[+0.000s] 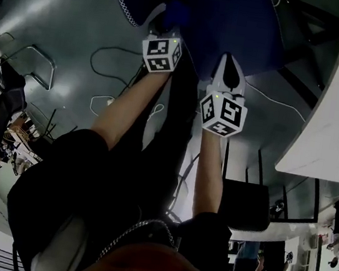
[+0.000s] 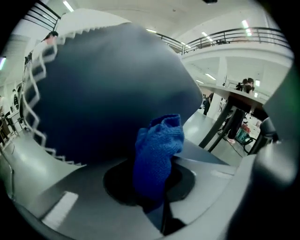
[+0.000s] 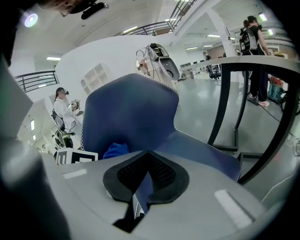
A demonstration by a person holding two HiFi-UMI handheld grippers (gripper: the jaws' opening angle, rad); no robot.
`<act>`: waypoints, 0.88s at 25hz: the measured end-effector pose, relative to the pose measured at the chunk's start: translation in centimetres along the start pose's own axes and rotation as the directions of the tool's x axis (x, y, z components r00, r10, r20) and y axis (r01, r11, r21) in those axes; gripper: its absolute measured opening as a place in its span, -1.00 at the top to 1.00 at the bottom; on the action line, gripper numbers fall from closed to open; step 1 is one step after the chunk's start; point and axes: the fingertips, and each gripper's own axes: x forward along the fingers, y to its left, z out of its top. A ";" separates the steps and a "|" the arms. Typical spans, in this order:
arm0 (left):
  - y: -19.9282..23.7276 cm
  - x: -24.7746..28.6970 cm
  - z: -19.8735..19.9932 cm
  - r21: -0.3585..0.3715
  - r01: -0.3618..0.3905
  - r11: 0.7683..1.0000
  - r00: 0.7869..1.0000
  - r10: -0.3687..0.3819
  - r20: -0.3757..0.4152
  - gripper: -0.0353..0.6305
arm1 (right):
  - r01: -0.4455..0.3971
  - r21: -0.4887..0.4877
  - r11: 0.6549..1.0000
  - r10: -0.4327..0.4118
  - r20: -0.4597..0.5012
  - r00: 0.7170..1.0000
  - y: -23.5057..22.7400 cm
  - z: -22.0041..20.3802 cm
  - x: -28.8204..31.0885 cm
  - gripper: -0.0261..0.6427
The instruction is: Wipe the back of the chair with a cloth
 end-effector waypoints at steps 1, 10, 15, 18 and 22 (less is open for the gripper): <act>-0.3 -0.8 0.8 0.002 0.008 1.000 1.000 -0.008 0.016 0.74 | -0.003 -0.001 1.000 0.003 0.003 1.000 0.3 0.2 0.0 0.91; 1.4 -7.6 10.7 -0.178 -0.035 0.983 0.986 0.063 0.156 0.74 | -0.022 -0.017 1.000 0.022 0.019 1.000 3.0 1.7 0.6 0.91; 2.0 -9.8 14.7 -0.200 -0.023 0.980 0.972 0.069 0.226 0.75 | -0.032 -0.031 0.999 0.033 0.025 0.999 4.3 2.6 0.4 0.91; 2.8 -10.7 16.1 -0.170 -0.039 0.985 0.963 0.083 0.257 0.75 | -0.035 -0.037 0.999 0.036 0.021 0.999 4.9 2.6 0.3 0.91; 3.5 -9.9 14.8 -0.134 -0.063 0.989 0.966 0.094 0.240 0.75 | -0.030 -0.035 0.999 0.031 0.014 0.999 4.9 2.4 0.7 0.91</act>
